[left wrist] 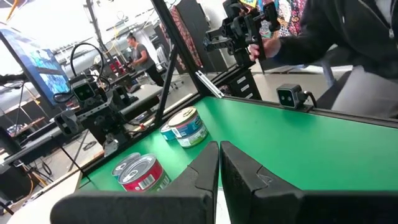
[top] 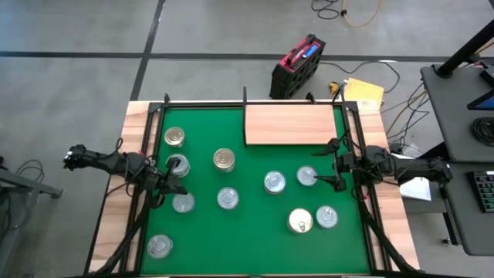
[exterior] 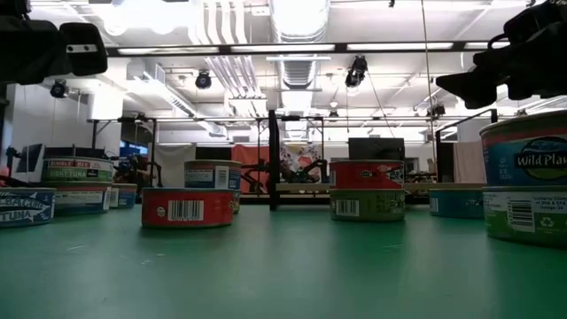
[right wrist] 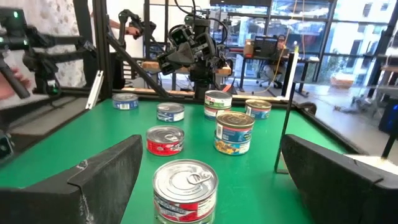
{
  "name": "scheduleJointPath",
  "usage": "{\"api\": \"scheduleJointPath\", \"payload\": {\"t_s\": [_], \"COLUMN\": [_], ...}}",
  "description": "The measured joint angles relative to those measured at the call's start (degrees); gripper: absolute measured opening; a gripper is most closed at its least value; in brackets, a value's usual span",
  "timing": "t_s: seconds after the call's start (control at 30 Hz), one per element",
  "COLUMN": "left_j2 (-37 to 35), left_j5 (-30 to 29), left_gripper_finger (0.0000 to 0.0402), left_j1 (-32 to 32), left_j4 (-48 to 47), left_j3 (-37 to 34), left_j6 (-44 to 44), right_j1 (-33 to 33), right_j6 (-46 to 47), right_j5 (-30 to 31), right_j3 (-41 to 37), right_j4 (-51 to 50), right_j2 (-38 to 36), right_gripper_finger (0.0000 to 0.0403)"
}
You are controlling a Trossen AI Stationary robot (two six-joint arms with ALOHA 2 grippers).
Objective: Stack canned seafood by type on shelf
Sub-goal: Put the blue/pink tuna can on the shelf
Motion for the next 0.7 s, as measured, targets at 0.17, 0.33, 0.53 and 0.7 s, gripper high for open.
{"api": "scheduleJointPath", "payload": {"t_s": [0.17,0.33,0.53,0.7], "left_j2": [-0.01,-0.02,-0.02,-0.02], "left_j5": [0.52,0.56,0.56,0.11], "left_gripper_finger": [0.0,0.0,0.0,0.0], "left_j1": [-0.05,-0.05,-0.05,-0.05], "left_j4": [11.06,21.54,26.23,26.76], "left_j3": [0.0,0.0,0.0,0.0], "left_j6": [-4.86,-8.99,-9.46,-9.34], "right_j1": [0.0,0.0,0.0,-0.07], "right_j6": [3.49,8.41,12.44,17.13], "right_j5": [0.57,0.54,0.71,6.47], "right_j3": [-0.02,-0.01,0.0,0.26], "right_j4": [2.71,9.34,9.81,8.65], "right_j2": [0.0,-0.04,0.0,0.22], "right_gripper_finger": [0.0377,0.0377,0.0377,0.0377]}}
